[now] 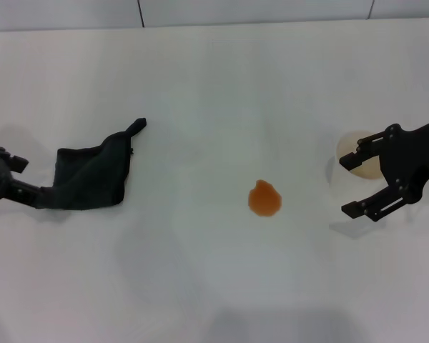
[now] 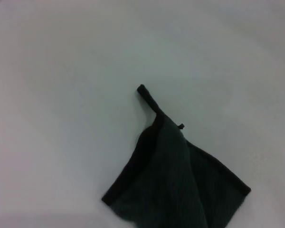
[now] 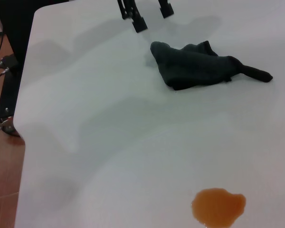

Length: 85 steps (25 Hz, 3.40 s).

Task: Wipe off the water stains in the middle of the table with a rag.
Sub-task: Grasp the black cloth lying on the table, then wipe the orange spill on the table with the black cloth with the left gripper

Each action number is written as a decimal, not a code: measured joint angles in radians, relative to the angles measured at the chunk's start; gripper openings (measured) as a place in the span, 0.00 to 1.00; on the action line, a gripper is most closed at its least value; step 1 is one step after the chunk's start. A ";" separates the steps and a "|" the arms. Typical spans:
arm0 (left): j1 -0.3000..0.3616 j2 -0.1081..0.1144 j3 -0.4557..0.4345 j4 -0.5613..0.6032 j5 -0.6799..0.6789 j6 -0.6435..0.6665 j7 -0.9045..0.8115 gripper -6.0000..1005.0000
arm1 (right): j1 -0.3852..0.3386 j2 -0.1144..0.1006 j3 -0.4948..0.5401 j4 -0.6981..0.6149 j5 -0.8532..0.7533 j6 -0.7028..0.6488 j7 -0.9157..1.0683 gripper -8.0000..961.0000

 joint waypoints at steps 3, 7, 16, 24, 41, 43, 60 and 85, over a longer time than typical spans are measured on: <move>-0.016 -0.018 -0.003 -0.006 0.016 -0.022 -0.018 0.87 | -0.001 0.001 -0.002 0.004 0.001 0.002 0.000 0.88; -0.032 -0.053 0.002 0.000 0.039 -0.063 -0.051 0.87 | -0.009 0.001 -0.002 0.007 0.002 0.002 0.000 0.88; -0.043 -0.076 0.007 -0.023 0.066 -0.141 -0.118 0.87 | -0.005 0.003 -0.001 0.009 0.004 0.002 -0.003 0.88; -0.071 -0.083 0.036 -0.115 0.066 -0.192 -0.121 0.87 | -0.002 0.003 -0.004 0.010 0.004 0.009 -0.008 0.88; -0.076 -0.082 0.107 -0.151 0.080 -0.252 -0.170 0.63 | -0.006 0.003 -0.004 0.010 0.004 0.025 -0.008 0.88; -0.076 -0.081 0.106 -0.151 0.086 -0.257 -0.177 0.60 | -0.006 0.003 -0.004 0.010 0.004 0.025 -0.008 0.88; -0.092 -0.080 0.127 -0.193 0.090 -0.299 -0.192 0.07 | -0.003 0.005 -0.004 0.012 0.006 0.026 -0.008 0.88; -0.321 -0.093 0.455 -0.440 -0.306 -0.444 -0.193 0.06 | -0.012 0.006 -0.026 0.025 0.032 0.050 -0.017 0.88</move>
